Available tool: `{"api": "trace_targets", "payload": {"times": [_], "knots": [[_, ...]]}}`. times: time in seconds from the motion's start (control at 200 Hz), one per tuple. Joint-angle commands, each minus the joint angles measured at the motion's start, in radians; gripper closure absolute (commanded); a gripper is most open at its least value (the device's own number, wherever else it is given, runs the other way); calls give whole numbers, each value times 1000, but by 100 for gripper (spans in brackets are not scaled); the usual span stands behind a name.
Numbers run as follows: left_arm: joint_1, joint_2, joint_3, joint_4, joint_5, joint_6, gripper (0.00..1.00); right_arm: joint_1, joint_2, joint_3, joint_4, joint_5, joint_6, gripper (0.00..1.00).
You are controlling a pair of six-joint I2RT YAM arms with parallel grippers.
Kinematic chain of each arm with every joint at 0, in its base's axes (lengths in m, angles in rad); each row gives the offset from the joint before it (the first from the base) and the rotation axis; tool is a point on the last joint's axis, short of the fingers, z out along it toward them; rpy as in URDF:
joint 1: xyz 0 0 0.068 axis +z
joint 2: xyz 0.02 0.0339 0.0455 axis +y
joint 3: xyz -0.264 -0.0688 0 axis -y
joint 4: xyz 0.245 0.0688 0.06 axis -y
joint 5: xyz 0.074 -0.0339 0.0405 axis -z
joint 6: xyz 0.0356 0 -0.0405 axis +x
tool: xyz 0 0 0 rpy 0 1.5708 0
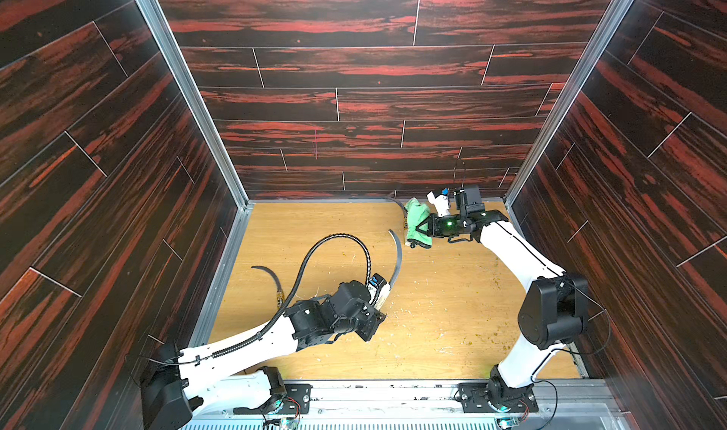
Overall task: Wipe small sickles with rags
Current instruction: Wipe the small sickle.
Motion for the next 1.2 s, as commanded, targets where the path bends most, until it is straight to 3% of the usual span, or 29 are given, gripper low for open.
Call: {"api": "trace_targets", "payload": {"times": [0.0, 0.256, 0.391, 0.526, 0.812, 1.197], "knots": [[-2, 10, 1, 15, -25, 17, 100, 11, -147, -50, -36, 2, -16, 100], [-2, 82, 37, -4, -61, 34, 100, 161, -416, -161, -161, 122, -36, 100], [-2, 117, 58, -16, -72, 43, 100, 247, -466, -153, -203, 119, -24, 100], [-4, 129, 73, -21, -75, 50, 100, 307, -414, -135, -227, 121, -19, 100], [-14, 87, 59, -30, -70, 56, 100, 309, -253, -89, -163, 193, -36, 100], [-31, 54, 13, 8, -61, 38, 100, 208, -7, 160, -90, 142, -36, 100]]}}
